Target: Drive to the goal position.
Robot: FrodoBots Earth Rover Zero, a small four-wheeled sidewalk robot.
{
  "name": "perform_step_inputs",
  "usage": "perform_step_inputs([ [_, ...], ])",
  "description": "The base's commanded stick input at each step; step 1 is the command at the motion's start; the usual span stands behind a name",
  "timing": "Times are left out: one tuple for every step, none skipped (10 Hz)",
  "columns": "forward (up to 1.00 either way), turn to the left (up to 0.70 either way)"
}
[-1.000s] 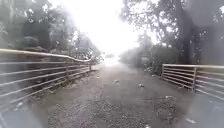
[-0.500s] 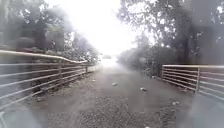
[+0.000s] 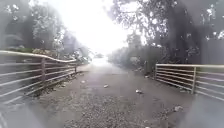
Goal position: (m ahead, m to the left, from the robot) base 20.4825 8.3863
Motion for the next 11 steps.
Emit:
perform_step_inputs([
  [0.7, 0.0],
  [0.7, 0.0],
  [0.7, 0.0],
  [0.7, 0.0],
  [0.7, 0.0],
  [0.7, 0.0],
  [0.7, 0.0],
  [0.7, 0.0],
  [0.7, 0.0],
  [0.7, 0.0],
  [0.7, 0.0],
])
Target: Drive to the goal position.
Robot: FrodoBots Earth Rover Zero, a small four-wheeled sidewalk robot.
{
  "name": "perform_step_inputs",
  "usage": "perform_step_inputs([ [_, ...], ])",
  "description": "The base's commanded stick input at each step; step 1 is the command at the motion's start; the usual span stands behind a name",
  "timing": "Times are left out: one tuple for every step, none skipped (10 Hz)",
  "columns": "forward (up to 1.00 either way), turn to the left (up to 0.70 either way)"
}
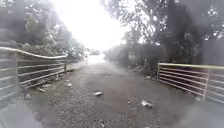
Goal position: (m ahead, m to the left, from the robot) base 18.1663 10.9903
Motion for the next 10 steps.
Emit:
perform_step_inputs([
  [0.7, 0.0],
  [0.7, 0.0],
  [0.7, 0.0],
  [0.7, 0.0],
  [0.7, 0.0],
  [0.7, 0.0],
  [0.7, 0.0],
  [0.7, 0.0],
  [0.7, 0.0],
  [0.7, -0.13],
])
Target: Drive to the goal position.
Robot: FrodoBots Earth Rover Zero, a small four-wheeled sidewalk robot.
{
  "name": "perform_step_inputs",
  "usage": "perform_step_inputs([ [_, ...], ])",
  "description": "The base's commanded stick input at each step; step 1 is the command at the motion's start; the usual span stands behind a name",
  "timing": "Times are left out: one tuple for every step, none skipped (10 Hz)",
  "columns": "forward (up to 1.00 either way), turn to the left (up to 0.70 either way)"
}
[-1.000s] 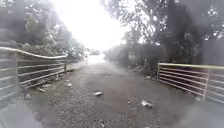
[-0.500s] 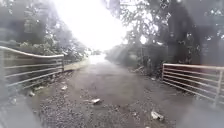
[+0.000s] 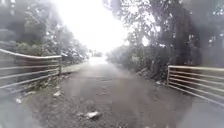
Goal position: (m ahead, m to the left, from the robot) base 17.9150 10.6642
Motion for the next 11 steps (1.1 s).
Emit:
perform_step_inputs([
  [0.7, -0.35],
  [0.7, -0.35],
  [0.7, -0.35],
  [0.7, -0.35],
  [0.7, -0.35],
  [0.7, -0.35],
  [0.7, -0.35],
  [0.7, -0.35],
  [0.7, -0.35],
  [0.7, -0.35],
  [0.7, -0.35],
])
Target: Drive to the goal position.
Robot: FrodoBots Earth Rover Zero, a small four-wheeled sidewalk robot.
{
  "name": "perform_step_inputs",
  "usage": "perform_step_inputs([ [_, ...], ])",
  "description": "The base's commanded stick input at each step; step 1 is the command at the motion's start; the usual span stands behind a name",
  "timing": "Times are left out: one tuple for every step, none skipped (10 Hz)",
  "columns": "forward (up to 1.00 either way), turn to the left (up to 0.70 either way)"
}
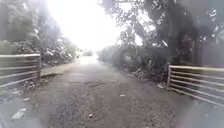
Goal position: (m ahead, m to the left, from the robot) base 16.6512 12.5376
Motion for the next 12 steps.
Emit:
perform_step_inputs([
  [0.7, -0.35],
  [0.7, -0.35],
  [0.7, -0.35],
  [0.7, 0.0],
  [0.7, 0.0],
  [0.7, 0.0],
  [0.7, 0.0],
  [0.7, 0.0],
  [0.7, 0.0],
  [0.7, 0.0],
  [0.7, 0.0],
  [0.7, 0.0],
])
